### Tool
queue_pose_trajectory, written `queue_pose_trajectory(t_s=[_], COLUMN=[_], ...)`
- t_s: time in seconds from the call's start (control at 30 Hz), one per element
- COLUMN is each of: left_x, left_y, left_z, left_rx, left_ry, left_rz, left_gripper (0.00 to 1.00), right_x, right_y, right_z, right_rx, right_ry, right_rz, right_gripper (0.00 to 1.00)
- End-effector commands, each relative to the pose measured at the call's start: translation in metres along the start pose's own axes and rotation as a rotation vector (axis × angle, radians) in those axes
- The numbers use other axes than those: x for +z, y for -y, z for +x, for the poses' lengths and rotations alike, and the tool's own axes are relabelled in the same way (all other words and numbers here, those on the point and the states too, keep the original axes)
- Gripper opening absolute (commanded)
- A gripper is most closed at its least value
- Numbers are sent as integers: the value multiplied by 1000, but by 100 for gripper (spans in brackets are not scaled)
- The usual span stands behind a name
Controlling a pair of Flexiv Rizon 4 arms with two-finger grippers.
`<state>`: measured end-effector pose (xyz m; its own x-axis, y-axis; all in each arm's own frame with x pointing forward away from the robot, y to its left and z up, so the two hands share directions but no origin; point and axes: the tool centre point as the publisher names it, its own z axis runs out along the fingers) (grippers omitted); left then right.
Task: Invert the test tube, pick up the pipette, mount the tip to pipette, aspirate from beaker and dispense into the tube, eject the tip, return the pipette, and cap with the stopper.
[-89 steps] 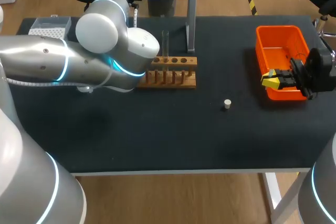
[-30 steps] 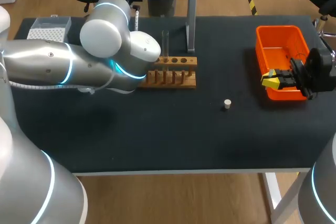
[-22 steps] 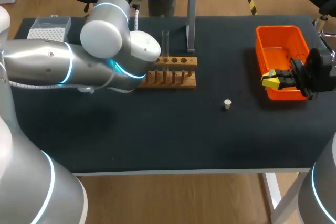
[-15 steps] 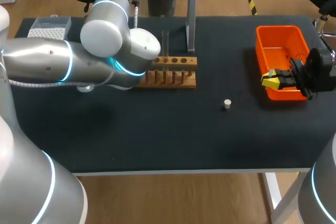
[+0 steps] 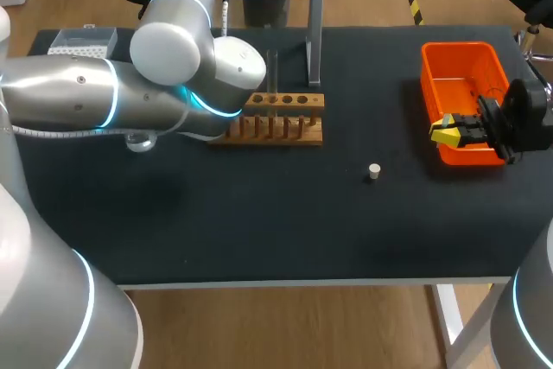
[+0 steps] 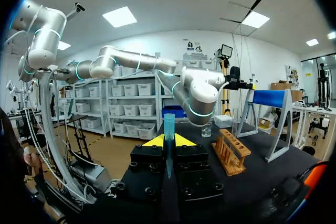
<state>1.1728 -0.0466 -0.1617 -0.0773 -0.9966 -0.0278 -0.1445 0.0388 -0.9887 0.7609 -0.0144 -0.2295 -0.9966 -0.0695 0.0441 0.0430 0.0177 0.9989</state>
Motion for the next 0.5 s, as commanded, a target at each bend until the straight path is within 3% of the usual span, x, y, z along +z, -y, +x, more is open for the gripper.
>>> queue_pose_trajectory(t_s=[0.03, 0.3, 0.5], left_x=[-21, -56, -88], left_y=[12, 27, 41], left_z=[-8, -6, 1], left_rx=[-2, 14, 33], left_ry=[-70, -214, -373], left_rz=[-25, -22, -25], left_gripper=[0, 0, 0], right_x=[-1, -1, -1], right_y=[0, 0, 0], right_z=[0, 0, 0], right_rx=[-1, -1, -1], right_ry=[-1, -1, -1], right_rz=[0, 0, 0], right_gripper=[0, 0, 0])
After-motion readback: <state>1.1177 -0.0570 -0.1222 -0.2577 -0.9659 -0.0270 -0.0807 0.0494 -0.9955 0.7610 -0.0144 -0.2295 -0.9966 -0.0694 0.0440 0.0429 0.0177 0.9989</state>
